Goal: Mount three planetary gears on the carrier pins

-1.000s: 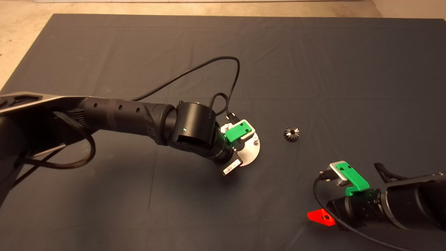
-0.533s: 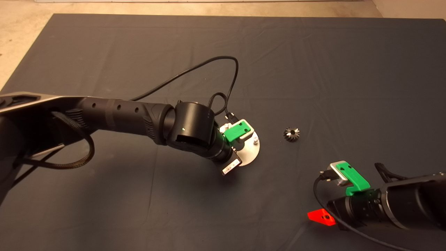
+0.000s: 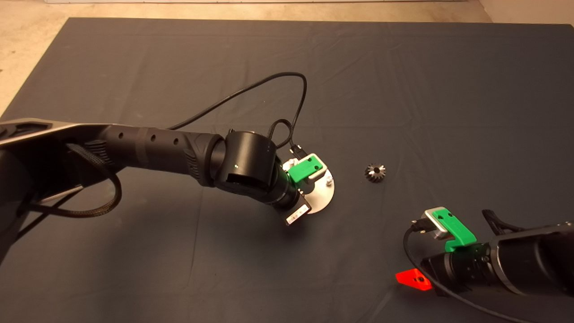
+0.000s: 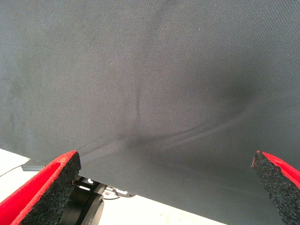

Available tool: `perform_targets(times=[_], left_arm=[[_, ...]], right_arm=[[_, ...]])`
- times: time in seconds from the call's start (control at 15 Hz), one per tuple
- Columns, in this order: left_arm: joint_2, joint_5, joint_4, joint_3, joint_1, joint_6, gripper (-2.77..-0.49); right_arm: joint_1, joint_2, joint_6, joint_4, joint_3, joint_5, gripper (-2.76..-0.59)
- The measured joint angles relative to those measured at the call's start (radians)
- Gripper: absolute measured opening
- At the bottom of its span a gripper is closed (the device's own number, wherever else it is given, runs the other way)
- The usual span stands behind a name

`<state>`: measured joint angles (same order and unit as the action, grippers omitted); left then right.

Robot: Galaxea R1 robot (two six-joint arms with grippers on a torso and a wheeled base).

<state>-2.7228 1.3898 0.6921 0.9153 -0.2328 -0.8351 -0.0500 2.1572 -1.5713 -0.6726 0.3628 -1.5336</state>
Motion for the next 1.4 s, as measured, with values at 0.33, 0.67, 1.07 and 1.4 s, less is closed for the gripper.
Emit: perform_targets(times=[0.33, 0.67, 1.07, 1.4], left_arm=[[0.000, 0.000, 0.000, 0.000, 0.000, 0.000, -2.33], [0.000, 0.000, 0.000, 0.000, 0.000, 0.001, -2.21], [0.000, 0.000, 0.000, 0.000, 0.000, 0.003, -2.10], [0.000, 0.005, -0.091, 0.000, -0.077, 0.003, -1.96]], right_arm=[[-0.005, 0.000, 0.000, 0.000, 0.000, 0.000, -0.60], [-0.005, 0.000, 0.000, 0.000, 0.000, 0.000, -0.61], [-0.005, 0.000, 0.000, 0.000, 0.000, 0.000, -0.61], [-0.005, 0.000, 0.000, 0.000, 0.000, 0.000, -0.61]])
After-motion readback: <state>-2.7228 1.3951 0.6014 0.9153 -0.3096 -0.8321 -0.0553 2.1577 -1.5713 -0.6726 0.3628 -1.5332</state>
